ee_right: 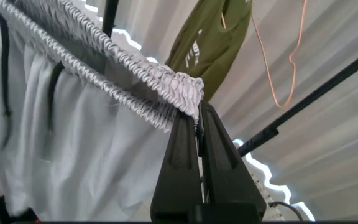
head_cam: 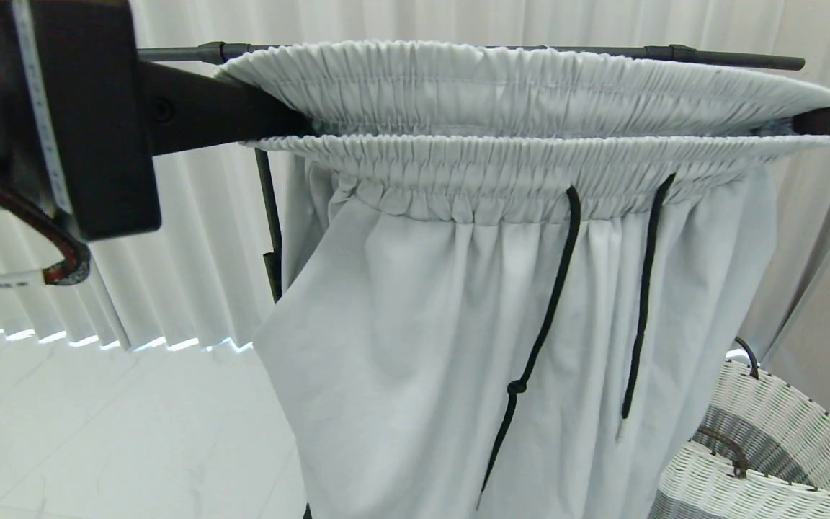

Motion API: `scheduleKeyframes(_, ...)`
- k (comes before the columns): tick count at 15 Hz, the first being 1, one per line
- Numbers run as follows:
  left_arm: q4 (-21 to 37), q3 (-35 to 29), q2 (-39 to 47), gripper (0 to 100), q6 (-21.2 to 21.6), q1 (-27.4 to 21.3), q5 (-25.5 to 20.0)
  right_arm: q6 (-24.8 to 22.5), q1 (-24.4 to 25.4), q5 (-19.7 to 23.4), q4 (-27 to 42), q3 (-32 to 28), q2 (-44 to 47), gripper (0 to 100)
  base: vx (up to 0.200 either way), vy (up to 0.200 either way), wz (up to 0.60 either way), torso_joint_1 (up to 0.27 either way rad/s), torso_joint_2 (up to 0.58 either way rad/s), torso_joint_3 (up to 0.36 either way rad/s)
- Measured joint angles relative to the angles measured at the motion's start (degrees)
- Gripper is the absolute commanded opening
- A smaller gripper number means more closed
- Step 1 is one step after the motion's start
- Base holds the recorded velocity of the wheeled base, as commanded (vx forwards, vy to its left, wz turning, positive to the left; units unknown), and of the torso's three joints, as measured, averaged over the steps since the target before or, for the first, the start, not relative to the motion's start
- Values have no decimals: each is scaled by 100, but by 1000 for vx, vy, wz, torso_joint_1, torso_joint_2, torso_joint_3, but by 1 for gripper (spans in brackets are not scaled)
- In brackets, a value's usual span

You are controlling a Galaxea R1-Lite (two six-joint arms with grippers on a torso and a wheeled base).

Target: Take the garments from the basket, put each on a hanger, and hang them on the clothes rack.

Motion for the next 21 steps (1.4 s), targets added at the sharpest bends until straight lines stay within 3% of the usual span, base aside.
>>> scheduleKeyframes(3, -816, -43, 167, 0, 41, -161, 141, -140, 130, 55, 1592, -892, -30, 0, 0, 0, 0, 0, 0, 0)
scheduleKeyframes(5, -1065, -148, 324, 0, 52, -179, 194, -169, 477, 188, 2277, -1312, -61, 0, 0, 0, 0, 0, 0, 0)
scheduleKeyframes(10, -1123, -389, 619, 0, 46, -183, 205, -143, 1495, 830, 2528, -1464, -102, 0, 0, 0, 0, 0, 0, 0)
scheduleKeyframes(13, -1024, -389, 623, 0, 60, -169, 216, -132, 1637, 749, 2548, -1432, -88, 0, 0, 0, 0, 0, 0, 0)
scheduleKeyframes(15, -545, -389, 562, 0, 50, -113, 213, -123, 1587, 374, 2553, -1370, -80, 0, 0, 0, 0, 0, 0, 0)
scheduleKeyframes(17, 388, -397, 396, 0, -59, -56, 211, -88, 1397, -244, 2263, -1165, -59, 0, 0, 0, 0, 0, 0, 0)
scheduleKeyframes(19, 1226, -360, 156, 0, -404, -32, 207, 54, 1293, -315, 1727, -920, -13, 0, 0, 0, 0, 0, 0, 0)
scheduleKeyframes(21, 1738, -199, -111, 0, -722, -48, 200, 132, 1265, -327, 690, -516, 48, 0, 0, 0, 0, 0, 0, 0)
